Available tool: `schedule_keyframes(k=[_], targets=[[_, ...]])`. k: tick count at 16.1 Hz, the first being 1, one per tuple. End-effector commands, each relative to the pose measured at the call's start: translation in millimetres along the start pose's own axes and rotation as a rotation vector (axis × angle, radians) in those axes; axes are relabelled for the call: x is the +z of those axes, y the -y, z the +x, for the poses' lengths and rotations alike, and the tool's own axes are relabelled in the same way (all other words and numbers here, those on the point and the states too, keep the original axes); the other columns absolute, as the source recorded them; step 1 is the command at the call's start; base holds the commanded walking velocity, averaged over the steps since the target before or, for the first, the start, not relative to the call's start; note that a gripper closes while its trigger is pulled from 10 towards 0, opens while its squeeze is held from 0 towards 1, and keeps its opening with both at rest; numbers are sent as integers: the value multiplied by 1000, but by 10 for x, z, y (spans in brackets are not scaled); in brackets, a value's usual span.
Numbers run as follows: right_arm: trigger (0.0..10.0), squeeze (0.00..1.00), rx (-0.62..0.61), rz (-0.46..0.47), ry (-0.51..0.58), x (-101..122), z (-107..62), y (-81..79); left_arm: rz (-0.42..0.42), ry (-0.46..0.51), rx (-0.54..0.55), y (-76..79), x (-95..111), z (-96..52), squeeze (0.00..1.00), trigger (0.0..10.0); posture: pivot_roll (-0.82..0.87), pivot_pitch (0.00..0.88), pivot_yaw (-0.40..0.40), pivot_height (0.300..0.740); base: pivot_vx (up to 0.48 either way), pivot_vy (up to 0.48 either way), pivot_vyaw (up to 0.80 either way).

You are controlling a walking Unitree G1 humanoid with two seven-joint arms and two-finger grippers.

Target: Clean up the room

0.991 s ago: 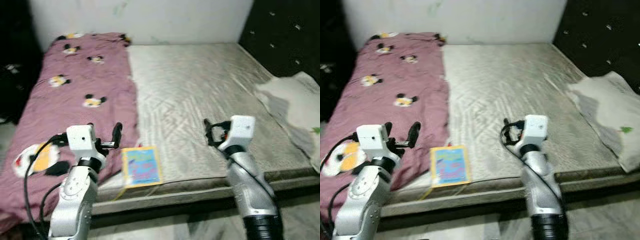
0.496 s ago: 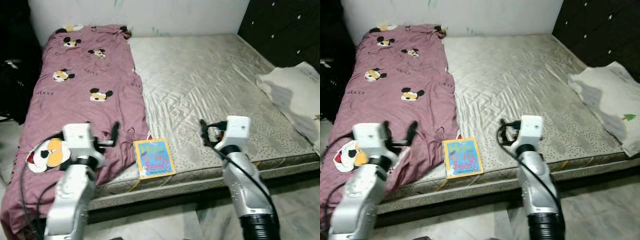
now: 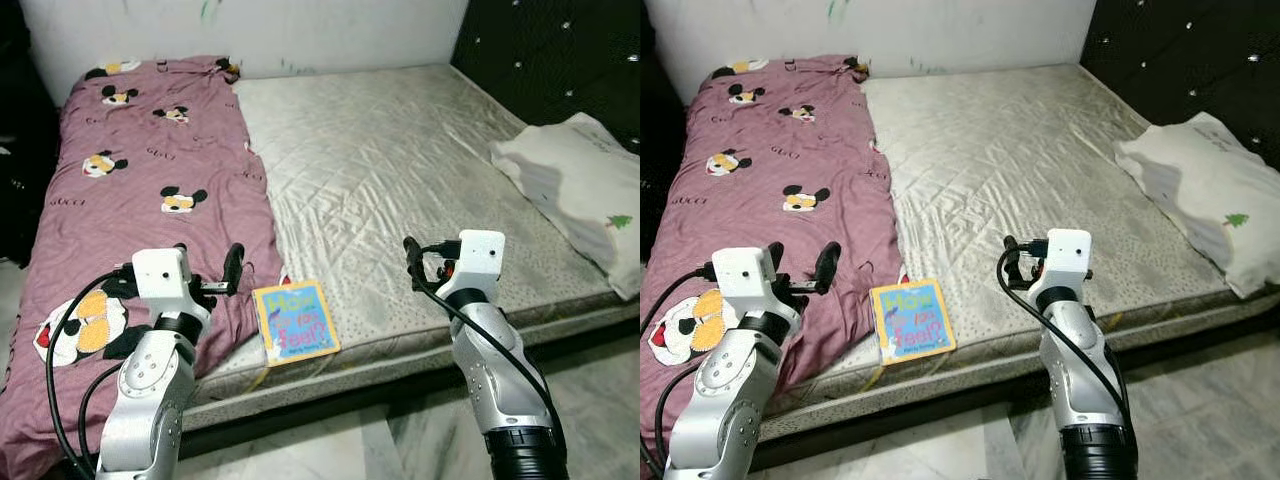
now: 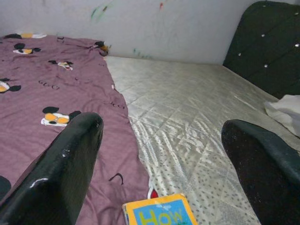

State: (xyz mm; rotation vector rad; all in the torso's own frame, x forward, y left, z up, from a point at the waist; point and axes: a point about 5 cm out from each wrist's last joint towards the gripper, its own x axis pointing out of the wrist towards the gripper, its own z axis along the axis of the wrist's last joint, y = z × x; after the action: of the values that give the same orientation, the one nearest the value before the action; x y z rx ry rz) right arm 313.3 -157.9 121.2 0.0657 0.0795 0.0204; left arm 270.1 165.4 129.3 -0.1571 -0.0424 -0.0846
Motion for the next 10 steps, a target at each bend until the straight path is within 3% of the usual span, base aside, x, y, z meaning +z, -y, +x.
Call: schedule_keyframes(k=[1, 6, 10], targets=[[10000, 0, 8, -3, 9, 30, 11, -16, 7, 3, -2, -14, 12, 1, 0, 10000, -49, 79, -21, 740, 296, 0, 0], [10000, 0, 7, -1, 9, 27, 16, -13, 12, -2, -1, -17, 6, 6, 0, 10000, -48, 78, -21, 740, 289, 0, 0], [10000, 0, 8, 1, 8, 29, 19, -18, 14, -7, 0, -23, 0, 13, 0, 10000, -48, 78, -20, 740, 0, 0, 0]])
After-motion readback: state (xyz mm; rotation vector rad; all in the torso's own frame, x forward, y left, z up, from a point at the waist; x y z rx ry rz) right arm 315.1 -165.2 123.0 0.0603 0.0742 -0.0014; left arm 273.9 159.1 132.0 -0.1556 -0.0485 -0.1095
